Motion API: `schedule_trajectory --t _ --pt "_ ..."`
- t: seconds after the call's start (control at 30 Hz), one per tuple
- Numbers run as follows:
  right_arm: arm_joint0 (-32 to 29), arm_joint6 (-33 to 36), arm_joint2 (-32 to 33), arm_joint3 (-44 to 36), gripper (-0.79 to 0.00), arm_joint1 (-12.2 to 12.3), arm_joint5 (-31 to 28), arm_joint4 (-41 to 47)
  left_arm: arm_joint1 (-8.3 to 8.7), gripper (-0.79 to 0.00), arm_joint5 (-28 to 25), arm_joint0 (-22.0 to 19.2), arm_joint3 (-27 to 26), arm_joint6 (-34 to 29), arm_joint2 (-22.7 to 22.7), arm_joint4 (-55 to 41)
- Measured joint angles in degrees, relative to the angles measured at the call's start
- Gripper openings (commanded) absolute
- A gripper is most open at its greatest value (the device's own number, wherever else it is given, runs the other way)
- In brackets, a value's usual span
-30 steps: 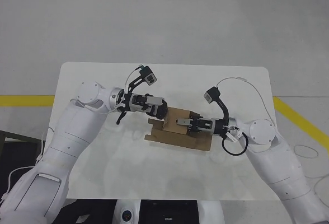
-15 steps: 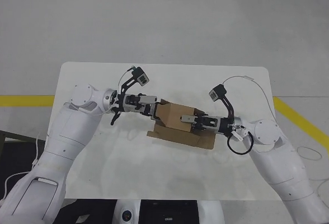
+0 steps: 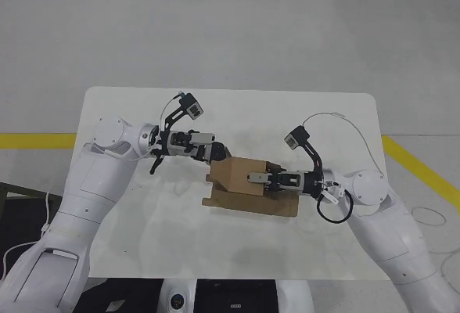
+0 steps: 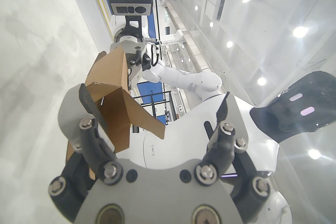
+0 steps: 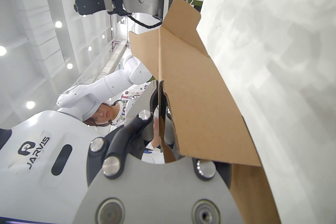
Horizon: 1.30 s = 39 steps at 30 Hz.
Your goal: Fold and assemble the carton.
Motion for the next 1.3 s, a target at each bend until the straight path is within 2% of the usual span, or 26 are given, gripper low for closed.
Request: schedule_trajectory --t 0.63,0.93,1.3 --pt "1.22 -0.30 -2.98 -0.08 -0.785 -0.78 0.44 -0.43 -0.71 0.000 0.17 -0.38 -1.18 -0.28 1.89 -1.07" --pt "0.78 -2.52 0.90 1.10 -0.785 -0.21 0.01 -1.23 -0.20 0.000 0.13 0.07 -0.22 -0.39 0.24 -0.27" --pt "-0.11 -7.44 2.62 0.34 -0.785 -0.15 0.17 -2.65 -0.15 0.000 0.69 1.03 -2.14 -0.03 0.34 -0.40"
